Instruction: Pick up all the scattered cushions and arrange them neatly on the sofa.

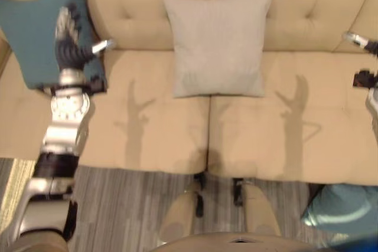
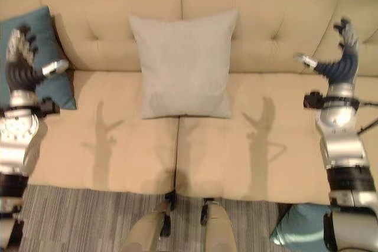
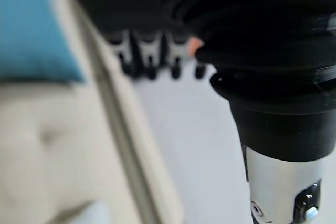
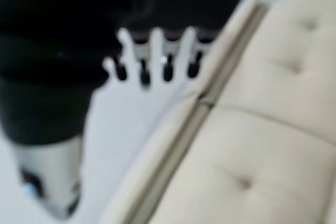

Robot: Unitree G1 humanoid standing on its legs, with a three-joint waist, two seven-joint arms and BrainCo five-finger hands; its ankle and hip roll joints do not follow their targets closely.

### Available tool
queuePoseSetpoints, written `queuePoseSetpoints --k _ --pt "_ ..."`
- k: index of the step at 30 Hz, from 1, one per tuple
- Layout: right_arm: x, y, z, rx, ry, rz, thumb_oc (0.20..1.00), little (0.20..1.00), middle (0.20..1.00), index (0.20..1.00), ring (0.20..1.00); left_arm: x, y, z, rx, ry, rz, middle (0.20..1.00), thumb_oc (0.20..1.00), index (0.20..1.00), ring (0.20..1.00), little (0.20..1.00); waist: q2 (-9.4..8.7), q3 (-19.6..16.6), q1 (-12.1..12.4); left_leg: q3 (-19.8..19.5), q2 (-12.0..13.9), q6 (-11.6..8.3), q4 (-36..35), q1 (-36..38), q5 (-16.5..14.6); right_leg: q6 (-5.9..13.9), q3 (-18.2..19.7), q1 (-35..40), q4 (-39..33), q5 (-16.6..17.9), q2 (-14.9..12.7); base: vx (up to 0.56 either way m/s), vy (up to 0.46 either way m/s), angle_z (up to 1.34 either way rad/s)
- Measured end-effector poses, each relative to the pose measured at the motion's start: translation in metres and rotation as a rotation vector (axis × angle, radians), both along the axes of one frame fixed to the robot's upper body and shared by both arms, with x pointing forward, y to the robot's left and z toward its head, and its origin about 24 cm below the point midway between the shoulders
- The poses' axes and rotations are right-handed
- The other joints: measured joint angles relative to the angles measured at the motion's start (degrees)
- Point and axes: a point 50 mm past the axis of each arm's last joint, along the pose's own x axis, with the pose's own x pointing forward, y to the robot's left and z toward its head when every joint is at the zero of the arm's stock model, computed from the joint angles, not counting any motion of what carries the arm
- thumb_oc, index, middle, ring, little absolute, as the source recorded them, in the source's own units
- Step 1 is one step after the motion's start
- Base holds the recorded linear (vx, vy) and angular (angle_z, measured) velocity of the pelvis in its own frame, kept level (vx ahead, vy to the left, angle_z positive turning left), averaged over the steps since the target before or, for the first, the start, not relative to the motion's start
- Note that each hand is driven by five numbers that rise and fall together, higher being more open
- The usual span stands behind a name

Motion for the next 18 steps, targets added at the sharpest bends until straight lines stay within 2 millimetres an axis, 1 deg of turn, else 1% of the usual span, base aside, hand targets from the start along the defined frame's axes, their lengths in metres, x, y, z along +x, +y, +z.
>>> queuePoseSetpoints --k 2,3,4,5,6,7,8,9,10,11,12,13,14,15,16,18 --pt "-0.008 0.005 -0.03 0.021 0.085 0.019 1.0 1.0 1.0 1.0 1.0 -0.015 0.0 -0.039 -0.043 0.119 0.015 1.0 1.0 1.0 1.0 1.0 -0.1 -0.4 0.0 0.1 0.2 -0.12 -0.7 2.7 -0.2 0.05 -0.1 2.9 -1.3 -0.1 0.3 0.03 -0.064 -0.01" --pt "-0.017 0.006 -0.053 0.02 0.167 0.028 1.0 1.0 1.0 1.0 1.0 -0.028 -0.001 -0.066 -0.046 0.229 0.006 1.0 1.0 1.0 1.0 1.0 -0.05 -1.2 -0.1 0.0 0.5 -0.17 -1.2 3.9 -0.4 0.03 -0.3 4.4 -2.3 -0.2 0.6 0.04 -0.07 0.0" --pt "-0.023 0.004 -0.065 0.024 0.212 0.024 1.0 1.0 1.0 1.0 1.0 -0.036 0.0 -0.078 -0.043 0.28 0.013 1.0 1.0 1.0 1.0 1.0 0.0 -1.7 -0.1 -0.1 0.6 -0.14 -1.2 4.0 -0.5 0.06 -0.6 4.7 -2.4 -0.2 0.7 0.02 -0.098 0.03" --pt "-0.032 0.004 -0.084 0.041 0.271 0.013 1.0 1.0 1.0 1.0 1.0 -0.051 0.004 -0.103 -0.095 0.361 0.043 1.0 1.0 1.0 1.0 1.0 -0.02 -2.0 -0.1 -0.1 0.8 -0.13 -1.9 5.8 -0.5 0.04 -0.7 6.5 -3.2 -0.2 0.9 0.0 -0.069 0.02" --pt "-0.037 0.004 -0.097 0.046 0.32 0.01 1.0 1.0 1.0 1.0 1.0 -0.057 0.004 -0.116 -0.123 0.407 0.055 1.0 1.0 1.0 1.0 1.0 0.11 -2.1 -0.1 -0.1 0.9 -0.13 -2.1 7.0 -0.5 0.04 -0.8 7.7 -3.7 -0.2 1.1 -0.02 -0.069 0.03" --pt "-0.044 0.003 -0.111 0.05 0.375 0.004 1.0 1.0 1.0 1.0 1.0 -0.068 0.007 -0.135 -0.127 0.496 0.071 1.0 1.0 1.0 1.0 1.0 0.17 -2.6 -0.1 -0.1 1.0 -0.14 -2.1 7.8 -0.6 0.13 -0.9 8.9 -4.1 -0.3 1.1 -0.02 -0.051 0.06" --pt "-0.061 0.001 -0.146 0.083 0.511 -0.021 1.0 1.0 1.0 1.0 1.0 -0.091 0.011 -0.173 -0.115 0.686 0.098 1.0 1.0 1.0 1.0 1.0 0.3 -4.6 -0.5 -0.2 1.1 -0.08 -2.5 9.4 -1.1 0.39 -1.3 10.7 -4.9 -0.7 1.2 -0.03 -0.054 0.05" --pt "-0.07 -0.002 -0.159 0.083 0.584 -0.032 1.0 1.0 1.0 1.0 1.0 -0.105 0.012 -0.19 -0.116 0.789 0.104 1.0 1.0 1.0 1.0 1.0 0.37 -5.3 -0.6 -0.2 1.1 0.0 -2.7 10.0 -1.2 0.47 -1.3 11.1 -4.9 -1.0 1.2 -0.05 -0.044 0.04" --pt "-0.078 -0.006 -0.169 0.082 0.633 -0.046 1.0 1.0 1.0 1.0 1.0 -0.115 0.012 -0.202 -0.101 0.863 0.104 1.0 1.0 1.0 1.0 1.0 0.48 -5.7 -0.6 -0.2 1.1 0.0 -2.8 10.2 -1.2 0.46 -1.3 11.3 -4.9 -1.1 1.2 -0.06 -0.051 -0.03" --pt "-0.088 -0.01 -0.185 0.09 0.709 -0.07 1.0 1.0 1.0 1.0 1.0 -0.133 0.012 -0.222 -0.078 0.98 0.107 1.0 1.0 1.0 1.0 1.0 0.58 -5.9 -0.7 -0.1 1.2 0.01 -2.9 10.8 -1.2 0.46 -1.3 11.9 -4.9 -1.1 1.4 -0.05 -0.047 -0.03" --pt "-0.099 -0.014 -0.203 0.093 0.808 -0.094 1.0 1.0 1.0 1.0 1.0 -0.154 0.009 -0.246 -0.095 1.129 0.118 1.0 1.0 1.0 1.0 1.0 0.74 -6.4 -1.0 0.0 1.3 0.09 -2.9 11.6 -1.3 0.44 -1.3 12.7 -5.1 -1.1 1.4 -0.02 -0.058 -0.05" --pt "-0.105 -0.015 -0.212 0.105 0.852 -0.101 1.0 1.0 1.0 1.0 1.0 -0.165 0.005 -0.257 -0.104 1.196 0.117 1.0 1.0 1.0 1.0 1.0 0.76 -7.0 -1.1 0.1 1.4 0.16 -2.9 11.8 -1.4 0.35 -1.2 12.8 -5.1 -1.2 1.5 -0.01 -0.068 -0.05" --pt "-0.113 -0.012 -0.225 0.128 0.914 -0.109 1.0 1.0 1.0 1.0 1.0 -0.18 -0.002 -0.271 -0.115 1.293 0.111 1.0 1.0 1.0 1.0 1.0 0.72 -7.6 -1.1 0.2 1.5 0.12 -3.0 12.4 -1.6 0.13 -1.2 13.3 -5.1 -1.3 1.6 -0.02 -0.075 -0.05" --pt "-0.12 -0.01 -0.234 0.129 0.952 -0.104 1.0 1.0 1.0 1.0 1.0 -0.19 -0.008 -0.279 -0.116 1.345 0.1 1.0 1.0 1.0 1.0 1.0 0.6 -7.7 -1.5 0.2 1.6 0.01 -3.0 12.9 -1.7 0.08 -1.2 13.8 -5.0 -1.3 1.7 -0.04 -0.084 -0.03" --pt "-0.129 -0.007 -0.246 0.13 1.026 -0.094 1.0 1.0 1.0 1.0 1.0 -0.2 -0.017 -0.288 -0.114 1.414 0.077 1.0 1.0 1.0 1.0 1.0 0.46 -7.8 -1.5 0.2 1.7 0.03 -3.0 13.7 -1.9 -0.22 -1.1 14.5 -4.9 -1.5 1.9 -0.05 -0.087 -0.01" --pt "-0.138 -0.004 -0.255 0.135 1.08 -0.089 1.0 1.0 1.0 1.0 1.0 -0.206 -0.023 -0.293 -0.084 1.455 0.044 1.0 1.0 1.0 1.0 1.0 0.28 -8.0 -1.5 0.3 1.9 0.16 -2.9 14.0 -2.3 -0.64 -1.1 14.6 -4.2 -1.8 2.0 -0.06 -0.08 -0.02"
